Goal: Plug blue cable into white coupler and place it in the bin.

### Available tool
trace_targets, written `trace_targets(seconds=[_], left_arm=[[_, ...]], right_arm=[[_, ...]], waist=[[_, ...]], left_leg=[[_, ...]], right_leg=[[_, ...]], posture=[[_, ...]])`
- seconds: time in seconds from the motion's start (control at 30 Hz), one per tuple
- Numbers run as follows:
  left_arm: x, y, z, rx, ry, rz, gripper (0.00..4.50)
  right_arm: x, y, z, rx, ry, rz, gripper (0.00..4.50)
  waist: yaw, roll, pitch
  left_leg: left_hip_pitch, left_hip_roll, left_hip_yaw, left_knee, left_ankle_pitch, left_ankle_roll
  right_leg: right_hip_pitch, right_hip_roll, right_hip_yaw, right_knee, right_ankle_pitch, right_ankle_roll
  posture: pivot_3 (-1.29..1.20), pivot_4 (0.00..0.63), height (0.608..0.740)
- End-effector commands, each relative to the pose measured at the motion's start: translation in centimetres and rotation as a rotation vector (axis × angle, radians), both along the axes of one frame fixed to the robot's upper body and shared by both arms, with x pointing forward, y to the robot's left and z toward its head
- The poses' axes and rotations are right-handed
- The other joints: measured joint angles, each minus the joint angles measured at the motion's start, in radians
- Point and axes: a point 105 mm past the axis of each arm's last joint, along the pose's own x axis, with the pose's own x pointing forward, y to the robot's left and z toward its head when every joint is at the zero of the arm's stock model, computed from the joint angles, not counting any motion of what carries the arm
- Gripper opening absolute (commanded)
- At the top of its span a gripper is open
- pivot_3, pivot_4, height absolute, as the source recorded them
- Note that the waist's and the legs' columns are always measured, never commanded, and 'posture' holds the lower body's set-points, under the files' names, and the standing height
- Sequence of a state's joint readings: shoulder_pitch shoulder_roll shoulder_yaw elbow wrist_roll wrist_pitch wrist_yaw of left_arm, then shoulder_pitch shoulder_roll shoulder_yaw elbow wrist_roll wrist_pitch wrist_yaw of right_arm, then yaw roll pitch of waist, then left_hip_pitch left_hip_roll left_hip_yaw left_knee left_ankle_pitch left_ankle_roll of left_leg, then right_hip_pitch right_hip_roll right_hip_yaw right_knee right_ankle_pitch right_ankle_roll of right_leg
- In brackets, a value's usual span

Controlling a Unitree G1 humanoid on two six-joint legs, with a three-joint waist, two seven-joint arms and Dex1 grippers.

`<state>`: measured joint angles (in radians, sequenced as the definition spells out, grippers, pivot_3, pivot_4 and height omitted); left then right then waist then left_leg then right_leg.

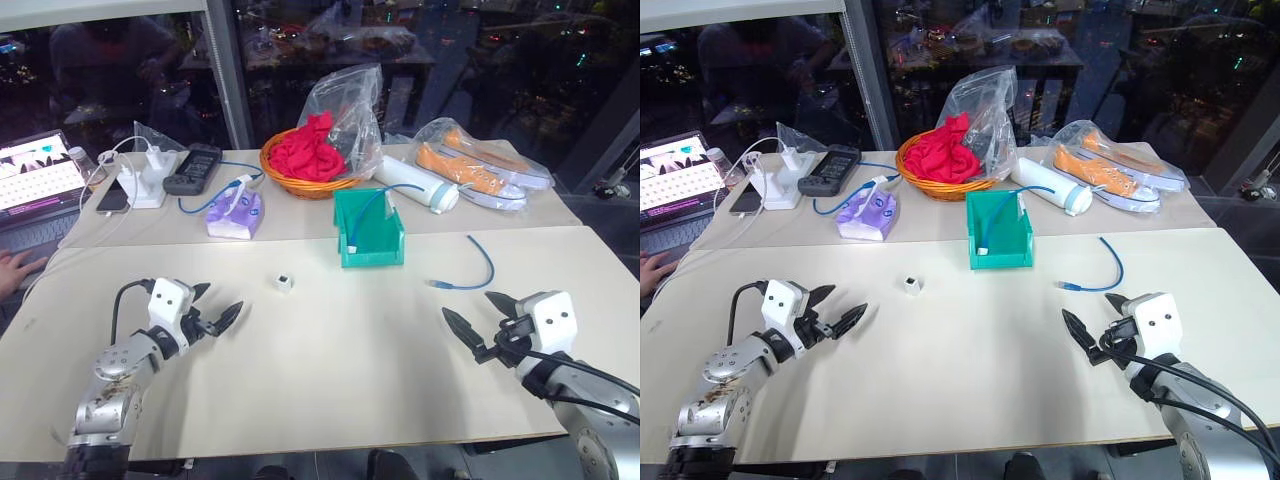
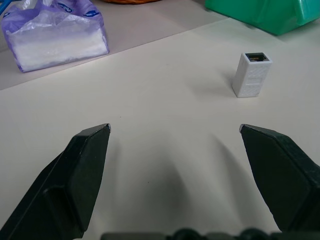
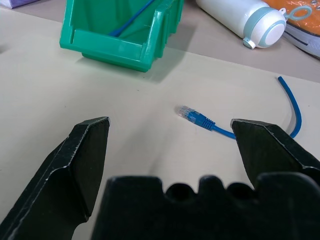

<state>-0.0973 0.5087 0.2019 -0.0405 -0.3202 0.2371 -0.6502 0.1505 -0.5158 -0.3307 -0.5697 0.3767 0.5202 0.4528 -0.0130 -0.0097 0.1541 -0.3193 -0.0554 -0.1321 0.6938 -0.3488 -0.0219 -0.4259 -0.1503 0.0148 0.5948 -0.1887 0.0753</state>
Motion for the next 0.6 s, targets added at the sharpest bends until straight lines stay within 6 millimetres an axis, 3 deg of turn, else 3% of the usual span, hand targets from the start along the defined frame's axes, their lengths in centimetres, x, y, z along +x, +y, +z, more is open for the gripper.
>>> trace_targets(seconds=[0.03,0.13,0.3,0.4,0.53,0.6], left_arm=[[0.0,-1.0,1.9,0.018,-0.004,-0.119,4.47],[-0.9,-3.5,5.0,0.076,-0.006,-0.378,4.47],[-2.2,-5.7,7.4,0.071,0.027,-0.573,4.47],[-2.7,-6.5,8.2,0.061,0.035,-0.615,4.47],[-2.7,-7.1,8.9,0.042,0.02,-0.603,4.47],[-2.9,-7.2,8.7,0.032,0.034,-0.6,4.47]], right_arm=[[0.1,0.0,1.5,-0.006,-0.049,0.014,4.5],[1.9,0.4,2.4,-0.093,-0.017,0.07,4.5],[5.8,0.3,3.4,-0.256,0.068,0.134,4.5],[7.8,-0.2,2.6,-0.333,0.135,0.165,4.5],[9.0,-0.2,0.2,-0.412,0.254,0.354,4.5],[10.3,-1.2,-0.4,-0.442,0.263,0.37,4.5]], waist=[[0.0,0.0,0.0],[-0.002,-0.001,0.002],[-0.009,-0.001,0.002],[-0.014,-0.001,0.002],[-0.019,-0.002,0.003],[-0.023,-0.002,0.003]], left_leg=[[0.0,0.0,0.0,0.0,0.0,0.0],[-0.001,0.0,0.0,0.001,0.0,0.001],[0.001,0.001,0.001,0.0,-0.002,0.005],[0.0,0.002,0.001,-0.001,0.0,0.0],[-0.003,0.001,0.003,0.0,-0.001,0.001],[-0.003,0.001,0.003,0.0,-0.001,0.002]], right_leg=[[0.0,0.0,0.0,0.0,0.0,0.0],[0.0,0.0,0.0,0.001,0.001,0.0],[0.001,0.001,0.001,0.0,0.003,0.0],[0.0,0.002,0.0,-0.001,0.002,0.0],[0.0,0.002,0.001,-0.002,0.004,0.002],[-0.001,0.001,0.001,-0.003,0.004,0.002]], posture=[[0.0,0.15,0.74],[0.0,0.15,0.74],[0.0,0.15,0.74],[0.0,0.15,0.74],[0.0,0.15,0.74],[0.0,0.15,0.74]])
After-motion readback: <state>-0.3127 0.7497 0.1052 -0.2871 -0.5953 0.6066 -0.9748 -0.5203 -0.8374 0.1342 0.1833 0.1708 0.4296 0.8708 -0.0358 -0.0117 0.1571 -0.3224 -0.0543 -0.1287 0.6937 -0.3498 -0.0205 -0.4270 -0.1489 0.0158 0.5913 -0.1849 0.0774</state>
